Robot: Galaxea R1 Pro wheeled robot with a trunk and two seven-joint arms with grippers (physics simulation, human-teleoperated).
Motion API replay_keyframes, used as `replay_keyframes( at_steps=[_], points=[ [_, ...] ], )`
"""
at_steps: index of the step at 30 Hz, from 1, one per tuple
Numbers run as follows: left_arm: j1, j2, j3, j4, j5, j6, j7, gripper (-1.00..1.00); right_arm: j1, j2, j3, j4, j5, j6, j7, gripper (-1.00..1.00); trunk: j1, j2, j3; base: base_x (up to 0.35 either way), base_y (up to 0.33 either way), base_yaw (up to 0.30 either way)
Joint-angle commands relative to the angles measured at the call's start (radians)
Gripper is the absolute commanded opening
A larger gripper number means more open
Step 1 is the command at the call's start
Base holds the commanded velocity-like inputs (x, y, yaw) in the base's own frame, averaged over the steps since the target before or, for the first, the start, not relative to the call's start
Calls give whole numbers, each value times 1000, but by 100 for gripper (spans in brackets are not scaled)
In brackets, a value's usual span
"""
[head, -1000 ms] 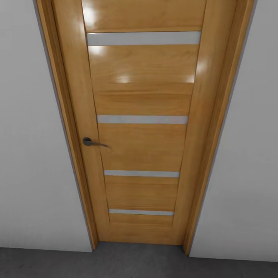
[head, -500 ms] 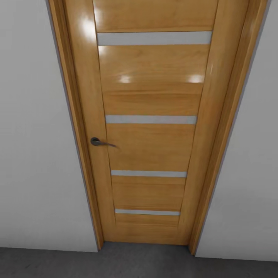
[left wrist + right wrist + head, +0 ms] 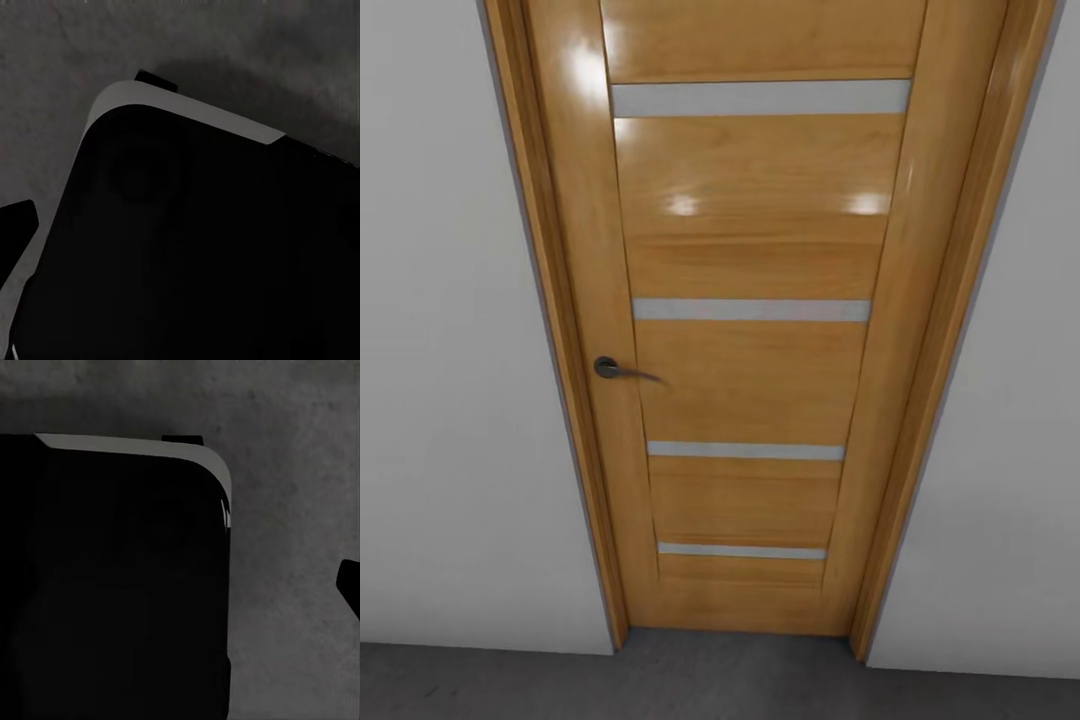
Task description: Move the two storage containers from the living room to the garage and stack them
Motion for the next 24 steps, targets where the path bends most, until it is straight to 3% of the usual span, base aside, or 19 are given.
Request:
replay_keyframes(
  at_steps=[1, 15, 18, 21, 22, 24],
  points=[
    [0, 0, 8, 0, 1, -2, -3, 100, 0, 0, 1, 0, 0, -3, -1, 100, 0, 0, -1, 93, 0, 0],
    [0, -2, 7, 0, 1, -4, -2, 100, 0, -39, -7, -43, -7, -1, -17, 100, 0, 0, -1, 11, 0, 0],
    [0, -2, 6, 0, 1, -5, -1, 100, 0, -46, -8, -137, -7, 7, -15, 100, 0, 0, -1, 0, 0, 0],
    [0, -3, 6, 0, 1, -5, -1, 100, 0, -86, -10, -221, -8, 34, -21, 100, 0, 0, -1, 0, 0, 0],
    [0, -3, 6, 0, 1, -5, -1, 100, -1, -122, -13, -278, -10, 81, -26, 100, 0, 0, -1, 0, 0, 0],
    [0, -3, 6, 0, 1, -5, -1, 100, -2, -156, -16, -355, -13, 152, -29, 100, 0, 0, -1, 0, 0, 0]
  ],
)
